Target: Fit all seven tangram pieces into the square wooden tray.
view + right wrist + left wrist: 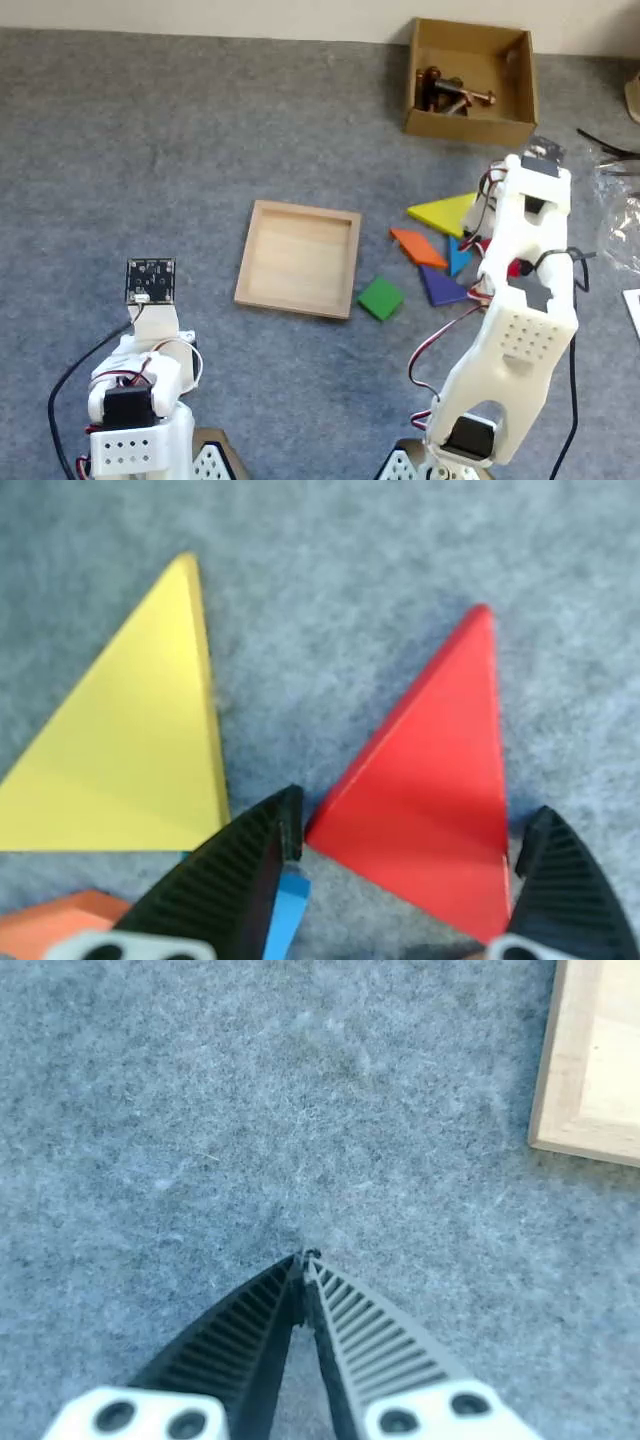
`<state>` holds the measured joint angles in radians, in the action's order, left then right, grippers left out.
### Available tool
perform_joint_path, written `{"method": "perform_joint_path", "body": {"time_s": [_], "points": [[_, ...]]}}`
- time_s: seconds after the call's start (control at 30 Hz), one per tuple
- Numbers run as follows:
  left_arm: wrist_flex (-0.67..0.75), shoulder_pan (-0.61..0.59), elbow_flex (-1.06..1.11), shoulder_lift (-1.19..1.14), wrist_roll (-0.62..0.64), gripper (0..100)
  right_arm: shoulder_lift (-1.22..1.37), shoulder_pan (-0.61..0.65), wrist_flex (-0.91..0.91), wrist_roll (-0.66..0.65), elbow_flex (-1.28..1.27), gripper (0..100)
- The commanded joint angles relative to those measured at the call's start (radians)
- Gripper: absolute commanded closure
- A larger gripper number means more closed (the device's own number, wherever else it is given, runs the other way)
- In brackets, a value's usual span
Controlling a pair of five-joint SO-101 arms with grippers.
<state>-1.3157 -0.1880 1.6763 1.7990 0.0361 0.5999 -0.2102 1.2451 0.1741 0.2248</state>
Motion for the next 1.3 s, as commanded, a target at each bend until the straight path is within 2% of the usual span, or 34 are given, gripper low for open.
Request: {"method": "perform_joint_path", "body": {"time_s": [0.0,0.23,0.43,0.97,1.13,1.27], "points": [[-0.008,-0.008,0.021,-0.007,0.002,100,-0.018,0.028,0.025,-0.018,0.022,67.0],[-0.008,-0.008,0.021,-0.007,0.002,100,-0.018,0.025,0.027,-0.02,0.021,67.2],[-0.008,-0.008,0.021,-0.007,0.002,100,-0.018,0.025,0.027,-0.058,0.019,76.3],[-0.008,-0.008,0.021,-0.007,0.002,100,-0.016,0.021,0.028,-0.064,0.019,76.7],[-0.008,-0.008,0.021,-0.007,0.002,100,-0.016,0.028,0.028,-0.186,0.016,76.7],[-0.008,-0.008,0.021,-0.007,0.002,100,-0.012,0.028,0.027,-0.206,0.019,76.7]]}}
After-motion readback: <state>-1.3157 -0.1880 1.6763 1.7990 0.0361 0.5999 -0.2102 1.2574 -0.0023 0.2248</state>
